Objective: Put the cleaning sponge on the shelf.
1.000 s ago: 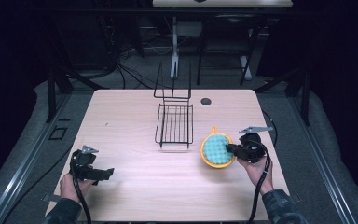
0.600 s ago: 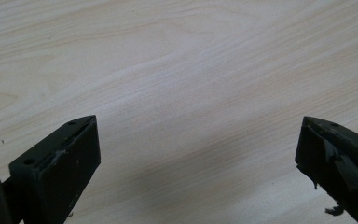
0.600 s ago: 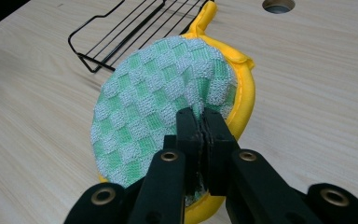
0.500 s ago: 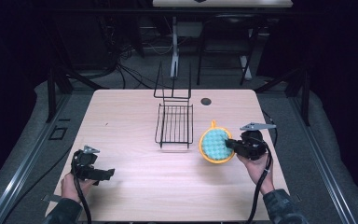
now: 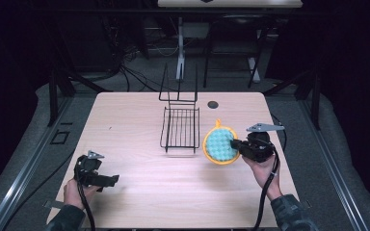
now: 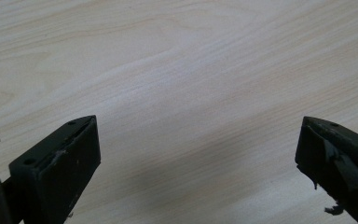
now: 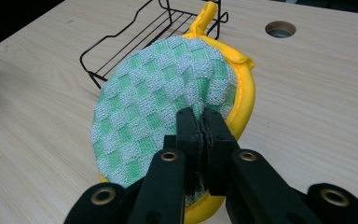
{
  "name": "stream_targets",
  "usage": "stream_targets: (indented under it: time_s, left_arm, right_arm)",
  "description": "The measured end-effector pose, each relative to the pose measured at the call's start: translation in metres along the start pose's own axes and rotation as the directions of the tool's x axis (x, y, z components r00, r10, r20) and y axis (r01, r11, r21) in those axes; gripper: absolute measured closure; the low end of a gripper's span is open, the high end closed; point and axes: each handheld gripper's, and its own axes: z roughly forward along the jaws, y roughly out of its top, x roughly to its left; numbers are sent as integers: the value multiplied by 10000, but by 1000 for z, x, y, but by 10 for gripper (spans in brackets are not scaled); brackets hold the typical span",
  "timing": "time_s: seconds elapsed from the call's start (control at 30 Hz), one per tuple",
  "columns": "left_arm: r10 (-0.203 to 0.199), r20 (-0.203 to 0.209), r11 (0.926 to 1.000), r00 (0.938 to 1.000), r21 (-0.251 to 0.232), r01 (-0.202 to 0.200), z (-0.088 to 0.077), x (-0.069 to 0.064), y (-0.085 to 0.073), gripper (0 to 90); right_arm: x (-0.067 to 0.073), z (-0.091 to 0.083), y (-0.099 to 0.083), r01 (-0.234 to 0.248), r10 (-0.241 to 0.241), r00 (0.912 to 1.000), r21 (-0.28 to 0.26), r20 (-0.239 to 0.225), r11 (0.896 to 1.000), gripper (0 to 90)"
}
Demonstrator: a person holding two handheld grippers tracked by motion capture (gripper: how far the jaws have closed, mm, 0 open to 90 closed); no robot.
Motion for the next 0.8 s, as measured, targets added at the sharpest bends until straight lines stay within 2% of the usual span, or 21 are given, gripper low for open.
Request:
stream_targets:
  time_s: [0.3,0.8]
  left_arm:
    - [-58,74,9998,10000,-188,60,-2,1,0,0]
    - [161,-72,9985,9998,-522,-164,-7,0,1,0]
  right_arm:
    - [4,6,10,73,-73,10000,-192,-19,9998,873]
    - [14,21,20,268,-270,9996,-144,-95,9995,873]
